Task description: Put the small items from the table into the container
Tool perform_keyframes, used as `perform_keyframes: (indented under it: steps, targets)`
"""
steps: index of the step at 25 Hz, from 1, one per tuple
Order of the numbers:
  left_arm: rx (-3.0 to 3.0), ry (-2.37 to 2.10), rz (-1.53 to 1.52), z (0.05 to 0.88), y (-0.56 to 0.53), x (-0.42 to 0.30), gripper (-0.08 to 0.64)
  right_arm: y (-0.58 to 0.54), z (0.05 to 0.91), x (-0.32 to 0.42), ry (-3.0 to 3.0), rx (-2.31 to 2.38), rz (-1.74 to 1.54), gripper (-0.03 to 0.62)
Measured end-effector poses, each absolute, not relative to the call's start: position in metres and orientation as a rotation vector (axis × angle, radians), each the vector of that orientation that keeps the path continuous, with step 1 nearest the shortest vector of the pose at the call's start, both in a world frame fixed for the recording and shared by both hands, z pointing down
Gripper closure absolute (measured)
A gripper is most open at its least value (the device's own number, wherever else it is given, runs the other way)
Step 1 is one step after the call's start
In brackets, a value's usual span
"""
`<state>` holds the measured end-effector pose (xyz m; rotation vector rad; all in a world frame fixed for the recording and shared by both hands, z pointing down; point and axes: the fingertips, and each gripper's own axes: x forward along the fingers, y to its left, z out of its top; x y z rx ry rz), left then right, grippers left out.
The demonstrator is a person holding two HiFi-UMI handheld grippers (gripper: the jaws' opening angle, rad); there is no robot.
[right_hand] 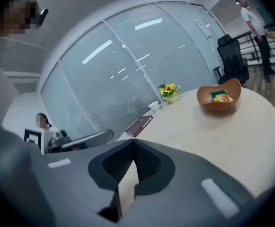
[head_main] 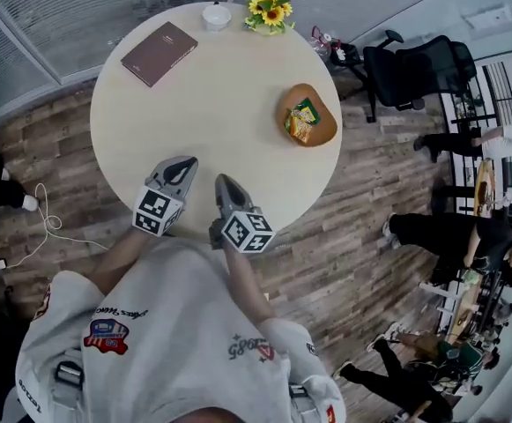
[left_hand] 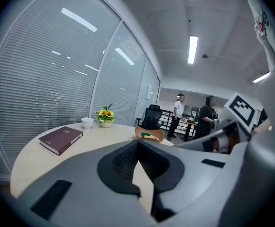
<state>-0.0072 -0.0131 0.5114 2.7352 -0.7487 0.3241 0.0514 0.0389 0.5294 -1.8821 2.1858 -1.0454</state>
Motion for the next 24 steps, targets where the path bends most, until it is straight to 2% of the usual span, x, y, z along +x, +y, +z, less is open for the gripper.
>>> perform_keyframes:
  steps: [5, 24]
  targets:
    - [2.755, -0.755, 0.297, 0.507, -0.017, -0.012, 0.555, 0.052, 0.524, 0.012, 2.337, -1.888, -0.955, 0.592]
    - [2.767, -0.791, 0.293, 0.500, -0.024, -0.020, 0.555, 0.041, 0.508, 0.005, 2.431, -1.898, -0.833, 0.592]
